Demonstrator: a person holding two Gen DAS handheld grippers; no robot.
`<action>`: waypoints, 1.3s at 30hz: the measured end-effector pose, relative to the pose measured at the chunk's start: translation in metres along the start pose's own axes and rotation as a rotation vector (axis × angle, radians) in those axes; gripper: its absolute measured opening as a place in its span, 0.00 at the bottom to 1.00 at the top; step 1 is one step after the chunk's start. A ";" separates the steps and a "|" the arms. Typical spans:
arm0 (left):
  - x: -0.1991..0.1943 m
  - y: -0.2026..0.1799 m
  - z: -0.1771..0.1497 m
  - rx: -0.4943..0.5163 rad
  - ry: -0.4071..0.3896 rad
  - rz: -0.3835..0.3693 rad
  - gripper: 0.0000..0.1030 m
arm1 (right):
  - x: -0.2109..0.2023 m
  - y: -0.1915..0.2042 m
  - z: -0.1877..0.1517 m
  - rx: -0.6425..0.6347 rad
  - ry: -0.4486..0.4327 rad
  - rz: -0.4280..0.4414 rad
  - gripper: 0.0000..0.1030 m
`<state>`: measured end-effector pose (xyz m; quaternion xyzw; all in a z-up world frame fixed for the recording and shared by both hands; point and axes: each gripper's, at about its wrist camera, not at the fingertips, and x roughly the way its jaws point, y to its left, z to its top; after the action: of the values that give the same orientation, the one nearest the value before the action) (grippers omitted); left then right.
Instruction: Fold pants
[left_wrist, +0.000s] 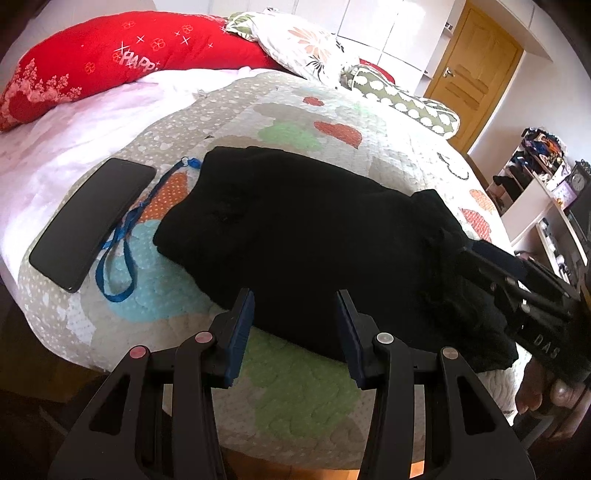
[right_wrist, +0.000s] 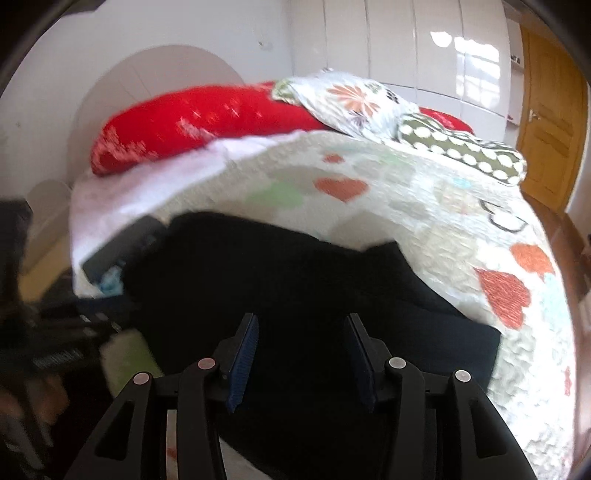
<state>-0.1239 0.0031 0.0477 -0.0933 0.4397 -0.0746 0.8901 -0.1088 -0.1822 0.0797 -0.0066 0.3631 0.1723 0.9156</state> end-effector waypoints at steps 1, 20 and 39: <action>-0.001 0.002 -0.001 -0.003 -0.002 0.001 0.43 | 0.002 0.003 0.002 0.002 -0.003 0.003 0.45; -0.012 0.052 -0.022 -0.194 0.020 -0.035 0.55 | 0.063 0.045 0.032 -0.040 0.058 0.118 0.48; 0.002 0.060 -0.003 -0.239 -0.003 0.000 0.60 | 0.107 0.061 0.069 -0.078 0.104 0.121 0.54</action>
<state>-0.1223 0.0602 0.0307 -0.1987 0.4442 -0.0214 0.8733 -0.0103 -0.0823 0.0656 -0.0293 0.4029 0.2410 0.8824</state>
